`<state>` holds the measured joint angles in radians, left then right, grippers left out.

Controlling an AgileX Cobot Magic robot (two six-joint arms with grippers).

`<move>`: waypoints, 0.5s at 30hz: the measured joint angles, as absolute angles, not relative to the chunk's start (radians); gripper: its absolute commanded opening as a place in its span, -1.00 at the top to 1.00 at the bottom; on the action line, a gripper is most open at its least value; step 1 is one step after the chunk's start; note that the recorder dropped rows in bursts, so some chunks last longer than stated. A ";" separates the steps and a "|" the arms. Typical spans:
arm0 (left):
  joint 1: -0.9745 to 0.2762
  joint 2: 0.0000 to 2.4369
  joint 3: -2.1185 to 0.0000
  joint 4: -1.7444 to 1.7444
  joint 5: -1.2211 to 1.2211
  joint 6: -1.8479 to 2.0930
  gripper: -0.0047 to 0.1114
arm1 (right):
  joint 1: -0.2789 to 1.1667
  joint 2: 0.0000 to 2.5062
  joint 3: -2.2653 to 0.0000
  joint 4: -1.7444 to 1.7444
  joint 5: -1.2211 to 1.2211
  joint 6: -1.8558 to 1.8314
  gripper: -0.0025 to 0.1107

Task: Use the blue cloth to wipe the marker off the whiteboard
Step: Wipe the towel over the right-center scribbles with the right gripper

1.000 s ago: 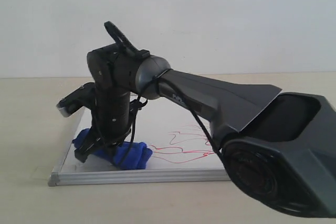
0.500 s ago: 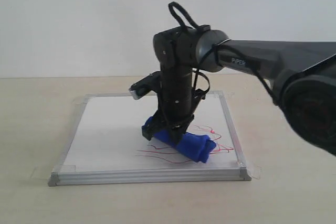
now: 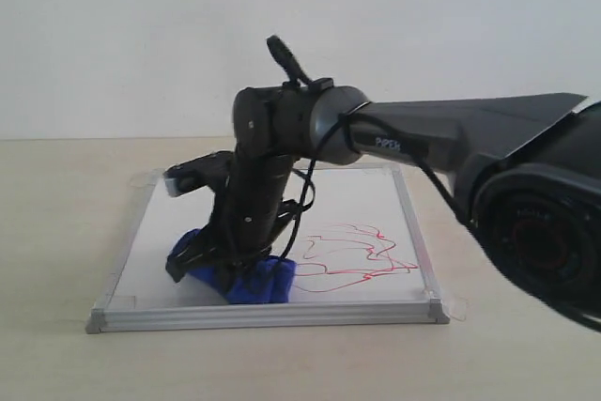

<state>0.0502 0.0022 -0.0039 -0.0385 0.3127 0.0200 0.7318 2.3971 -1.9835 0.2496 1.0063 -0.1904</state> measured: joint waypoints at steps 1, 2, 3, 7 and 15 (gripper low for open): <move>0.050 0.002 -0.004 -0.039 0.313 0.020 0.85 | 0.749 2.401 -1.984 0.238 0.998 -0.205 0.96; 0.050 0.002 -0.004 -0.039 0.313 0.020 0.85 | 0.769 2.401 -1.988 0.216 0.992 -0.217 0.96; 0.050 0.002 -0.004 -0.039 0.313 0.020 0.85 | 0.784 2.401 -1.989 0.186 0.989 -0.223 0.96; 0.050 0.002 -0.004 -0.039 0.313 0.020 0.85 | 0.807 2.401 -1.993 0.060 0.998 -0.171 0.96; 0.050 0.002 -0.004 -0.039 0.313 0.020 0.85 | 0.699 2.407 -1.994 -0.275 1.159 0.029 0.96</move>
